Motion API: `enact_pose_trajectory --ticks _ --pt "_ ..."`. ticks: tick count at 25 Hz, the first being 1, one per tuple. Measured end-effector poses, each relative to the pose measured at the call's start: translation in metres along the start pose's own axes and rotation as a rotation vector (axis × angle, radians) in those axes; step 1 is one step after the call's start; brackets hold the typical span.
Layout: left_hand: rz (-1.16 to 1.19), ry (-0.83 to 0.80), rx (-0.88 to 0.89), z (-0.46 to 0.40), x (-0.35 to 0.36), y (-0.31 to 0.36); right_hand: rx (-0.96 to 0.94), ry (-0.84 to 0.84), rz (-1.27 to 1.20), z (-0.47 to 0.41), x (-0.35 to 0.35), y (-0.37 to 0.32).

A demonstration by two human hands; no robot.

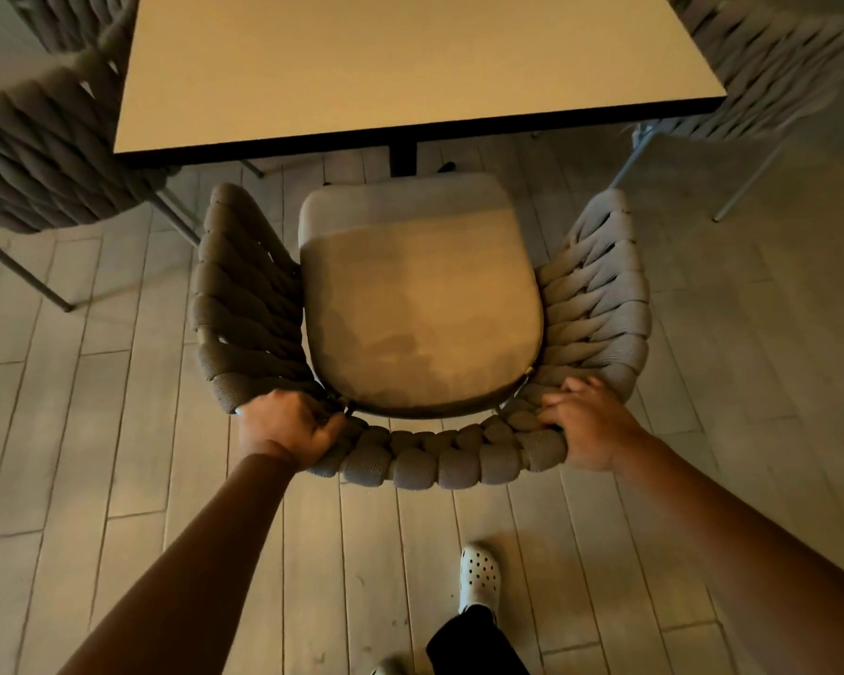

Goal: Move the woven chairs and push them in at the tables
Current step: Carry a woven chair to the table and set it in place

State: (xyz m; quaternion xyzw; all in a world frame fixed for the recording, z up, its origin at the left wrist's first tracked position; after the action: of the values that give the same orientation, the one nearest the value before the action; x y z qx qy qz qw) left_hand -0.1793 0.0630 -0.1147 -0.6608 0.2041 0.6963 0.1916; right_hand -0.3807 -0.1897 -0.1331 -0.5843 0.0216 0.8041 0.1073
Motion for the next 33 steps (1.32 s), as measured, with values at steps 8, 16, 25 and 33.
enact_pose_trajectory --ticks 8,16,25,33 --pt "0.274 0.148 -0.247 0.006 -0.007 -0.015 0.15 -0.108 -0.374 -0.008 -0.013 0.014" --pt "0.693 0.103 -0.906 0.034 0.004 -0.056 1.083 0.491 -0.712 0.023 -0.02 0.108" --pt "0.69 0.127 -1.021 0.082 0.012 -0.04 1.039 0.523 -0.7 0.054 -0.007 0.111" --pt "0.673 0.123 -0.964 0.056 0.01 -0.032 1.096 0.519 -0.622 0.036 -0.011 0.134"
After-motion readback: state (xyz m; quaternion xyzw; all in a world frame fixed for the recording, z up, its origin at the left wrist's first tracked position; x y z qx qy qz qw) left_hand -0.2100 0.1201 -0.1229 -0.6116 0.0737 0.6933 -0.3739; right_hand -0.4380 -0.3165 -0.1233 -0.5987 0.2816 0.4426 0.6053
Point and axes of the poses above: each hand's wrist, its own z-axis away from the middle knuckle, its own x-axis out of the palm, y = z × x, the point moved 10 cm from there along -z, towards the middle knuckle, and after that the axes turned 13 degrees about y, right-handed, at the moved point
